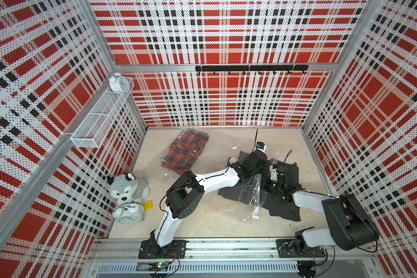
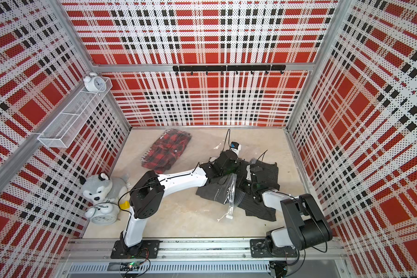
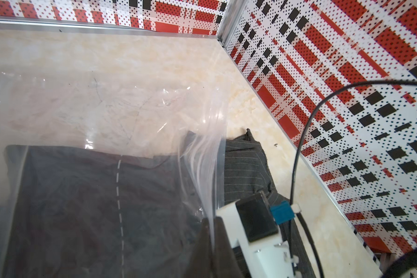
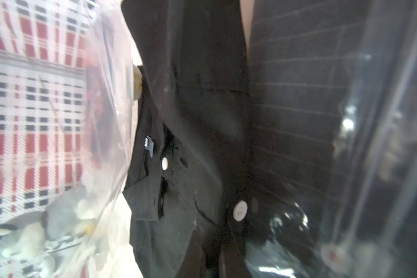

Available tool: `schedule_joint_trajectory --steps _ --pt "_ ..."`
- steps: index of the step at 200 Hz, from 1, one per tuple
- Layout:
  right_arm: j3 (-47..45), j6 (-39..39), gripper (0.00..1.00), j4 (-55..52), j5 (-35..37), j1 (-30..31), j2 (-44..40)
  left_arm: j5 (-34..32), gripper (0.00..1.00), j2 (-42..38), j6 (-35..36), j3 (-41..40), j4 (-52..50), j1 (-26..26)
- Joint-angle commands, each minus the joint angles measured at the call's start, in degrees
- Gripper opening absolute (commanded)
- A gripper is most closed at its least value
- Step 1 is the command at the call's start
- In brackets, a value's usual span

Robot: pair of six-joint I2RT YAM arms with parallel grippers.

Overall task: Place the folded shirt into the vacuum bag
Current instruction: Place the shirt in the vacuum bag.

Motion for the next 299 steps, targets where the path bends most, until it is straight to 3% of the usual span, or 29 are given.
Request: schedule_joint_trajectory --steps 1,48,57,66,80,111,133,164,214,251,299 --pt "-0.8 5.3 0.02 9.9 -0.4 1.2 2.1 0.4 0.00 -3.0 -0.7 -0.8 3.1 -0.8" --pt "-4.6 11.5 0.04 18.0 2.7 4.4 4.1 -1.2 0.00 -3.6 -0.7 -1.0 3.2 -0.8" --pt "-5.0 11.8 0.11 17.8 2.6 5.0 4.0 -1.4 0.00 -3.9 -0.7 -1.3 3.2 -0.8" --pt "-5.2 11.8 0.28 16.6 2.2 5.3 3.6 -1.5 0.00 -4.2 -0.7 -1.5 3.3 -0.7" --pt "-5.7 11.0 0.44 13.4 1.8 5.5 1.8 -1.3 0.00 -4.5 -0.5 -1.7 3.3 -0.5" --pt "-5.7 7.1 0.57 0.8 2.0 5.5 -6.0 -1.3 0.00 -5.1 -0.4 -2.2 3.4 -0.4" --pt "-4.6 5.2 0.61 -5.9 1.3 5.5 -10.0 -1.2 0.00 -5.8 -0.3 -2.9 3.8 -0.3" --pt "-3.8 6.1 0.55 -6.2 1.4 7.6 -11.0 -0.9 0.00 -6.2 -0.5 -3.2 4.2 -0.2" --pt "-2.2 12.3 0.23 10.9 3.2 13.0 0.2 -0.8 0.00 -8.0 -0.6 -4.0 4.4 -0.5" --pt "3.0 16.5 0.15 23.3 1.5 14.7 12.9 -0.5 0.00 -10.3 -0.7 -5.6 5.0 -0.9" --pt "11.3 20.9 0.13 30.1 1.5 16.4 25.7 -0.4 0.00 -11.9 -0.5 -6.4 5.1 -1.1"
